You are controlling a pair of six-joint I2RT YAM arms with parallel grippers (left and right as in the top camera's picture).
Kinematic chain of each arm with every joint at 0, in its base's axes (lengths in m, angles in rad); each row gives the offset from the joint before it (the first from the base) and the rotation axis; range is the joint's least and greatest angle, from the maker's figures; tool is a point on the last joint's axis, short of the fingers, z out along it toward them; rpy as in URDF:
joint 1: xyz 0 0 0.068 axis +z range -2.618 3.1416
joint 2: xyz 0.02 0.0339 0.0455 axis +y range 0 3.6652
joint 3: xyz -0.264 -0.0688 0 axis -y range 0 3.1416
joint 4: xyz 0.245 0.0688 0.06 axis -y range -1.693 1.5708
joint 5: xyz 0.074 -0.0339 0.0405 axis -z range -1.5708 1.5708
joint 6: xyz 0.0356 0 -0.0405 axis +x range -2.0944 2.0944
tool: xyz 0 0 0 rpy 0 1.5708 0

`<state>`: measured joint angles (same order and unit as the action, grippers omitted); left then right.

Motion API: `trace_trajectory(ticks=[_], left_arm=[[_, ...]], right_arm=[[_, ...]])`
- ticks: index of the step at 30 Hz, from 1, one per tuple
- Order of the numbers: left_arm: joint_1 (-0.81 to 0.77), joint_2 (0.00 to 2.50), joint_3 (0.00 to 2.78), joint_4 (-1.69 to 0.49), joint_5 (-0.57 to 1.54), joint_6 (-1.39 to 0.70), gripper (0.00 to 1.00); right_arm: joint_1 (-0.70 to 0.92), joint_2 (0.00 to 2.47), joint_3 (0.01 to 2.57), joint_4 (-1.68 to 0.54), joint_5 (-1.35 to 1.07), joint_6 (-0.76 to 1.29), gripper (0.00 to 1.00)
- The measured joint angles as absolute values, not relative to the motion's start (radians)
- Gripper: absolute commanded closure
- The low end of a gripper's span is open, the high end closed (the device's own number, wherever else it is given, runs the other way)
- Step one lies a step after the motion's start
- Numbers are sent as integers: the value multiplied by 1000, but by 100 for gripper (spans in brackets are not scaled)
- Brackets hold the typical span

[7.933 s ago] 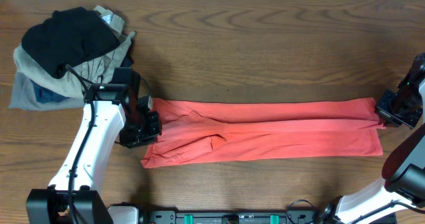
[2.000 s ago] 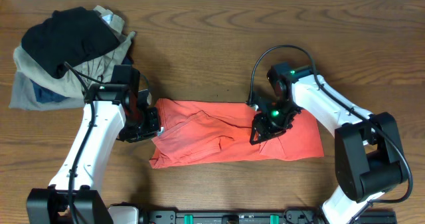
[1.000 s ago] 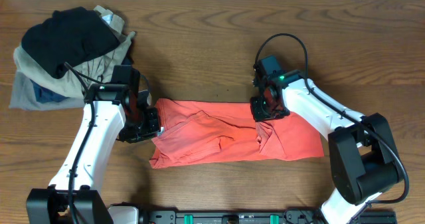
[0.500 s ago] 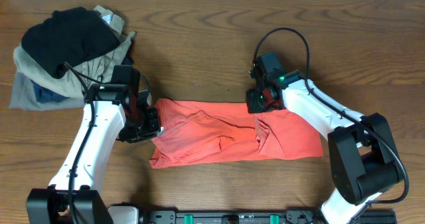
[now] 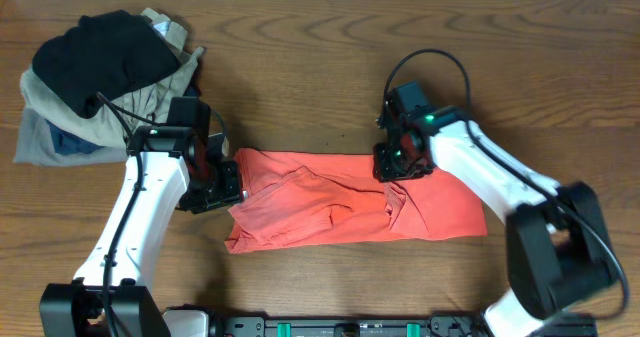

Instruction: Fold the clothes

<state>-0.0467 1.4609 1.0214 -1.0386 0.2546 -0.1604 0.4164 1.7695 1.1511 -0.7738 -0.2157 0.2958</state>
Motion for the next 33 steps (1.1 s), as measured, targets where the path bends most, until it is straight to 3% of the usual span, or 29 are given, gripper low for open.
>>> trace_trajectory(ticks=[3,8,9,15,25,29,33], left_arm=[[-47,1468,1021,-1029,255,-152,50],[-47,1501,1021,-1019,255,-148,50],[-47,1506,1021,-1016,255,-146,50],[-47,1517,1021,-1008,256,-134,43],[-47,1517,1021,-1005,271,-131,42],[-47,1517,1021,-1005,274,-131,38],[-47,1517,1021,-1005,278,-130,37]], right_arm=[[400,1657,1158,-797,-199,293,59],[359,1506,1190,-899,-163,286,87],[356,1501,1191,-926,-159,282,89],[356,1565,1155,-1040,-77,351,91],[394,1728,1019,-885,-147,424,92],[445,1779,1012,-820,-205,430,89],[461,1781,1012,-795,-231,440,80]])
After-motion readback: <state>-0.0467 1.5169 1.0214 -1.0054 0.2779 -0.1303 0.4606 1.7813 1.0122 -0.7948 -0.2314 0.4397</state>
